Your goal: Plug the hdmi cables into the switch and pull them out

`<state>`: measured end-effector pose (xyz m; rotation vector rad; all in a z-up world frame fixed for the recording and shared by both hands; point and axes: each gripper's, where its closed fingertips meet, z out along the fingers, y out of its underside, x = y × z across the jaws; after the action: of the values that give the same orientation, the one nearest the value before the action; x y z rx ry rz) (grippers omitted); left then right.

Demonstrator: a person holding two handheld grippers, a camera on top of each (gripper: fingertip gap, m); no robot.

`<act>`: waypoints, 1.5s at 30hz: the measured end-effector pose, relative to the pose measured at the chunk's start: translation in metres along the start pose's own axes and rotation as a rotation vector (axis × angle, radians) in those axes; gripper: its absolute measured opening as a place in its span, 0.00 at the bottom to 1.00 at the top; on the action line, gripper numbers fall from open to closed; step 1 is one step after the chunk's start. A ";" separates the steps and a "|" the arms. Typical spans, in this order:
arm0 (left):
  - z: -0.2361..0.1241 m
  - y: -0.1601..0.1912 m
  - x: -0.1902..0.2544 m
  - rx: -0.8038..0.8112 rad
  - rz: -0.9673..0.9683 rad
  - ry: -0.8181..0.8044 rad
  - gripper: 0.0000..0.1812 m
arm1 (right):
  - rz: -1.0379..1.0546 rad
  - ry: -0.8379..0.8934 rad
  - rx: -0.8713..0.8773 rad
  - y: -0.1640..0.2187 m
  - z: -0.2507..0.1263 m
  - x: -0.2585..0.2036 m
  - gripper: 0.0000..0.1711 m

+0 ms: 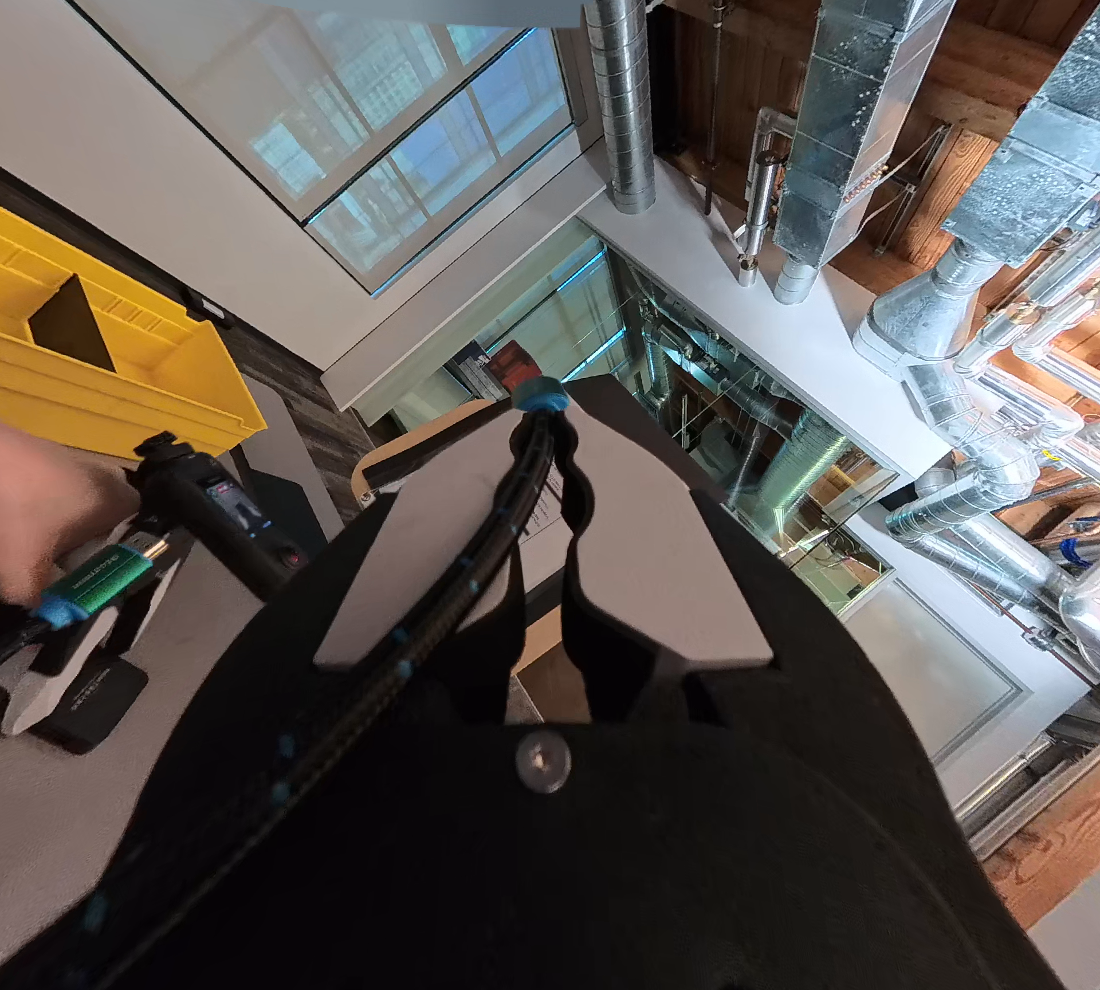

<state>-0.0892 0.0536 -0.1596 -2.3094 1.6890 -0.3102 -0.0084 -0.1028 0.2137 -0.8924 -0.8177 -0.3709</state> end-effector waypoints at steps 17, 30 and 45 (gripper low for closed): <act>-0.187 -0.080 -0.001 0.970 -0.074 0.361 0.36 | -0.221 -0.195 -0.217 0.034 0.044 -0.076 0.04; -0.229 -0.085 0.018 1.155 0.036 0.314 0.36 | -0.230 -0.255 -0.265 0.051 0.065 -0.113 0.04; -0.249 -0.085 0.024 1.242 0.085 0.144 0.36 | -0.028 -0.208 -0.251 0.046 0.070 -0.103 0.04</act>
<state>-0.0860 0.0346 0.1041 -1.2810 1.0715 -1.1272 -0.0807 -0.0229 0.1357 -1.1681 -0.9900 -0.4163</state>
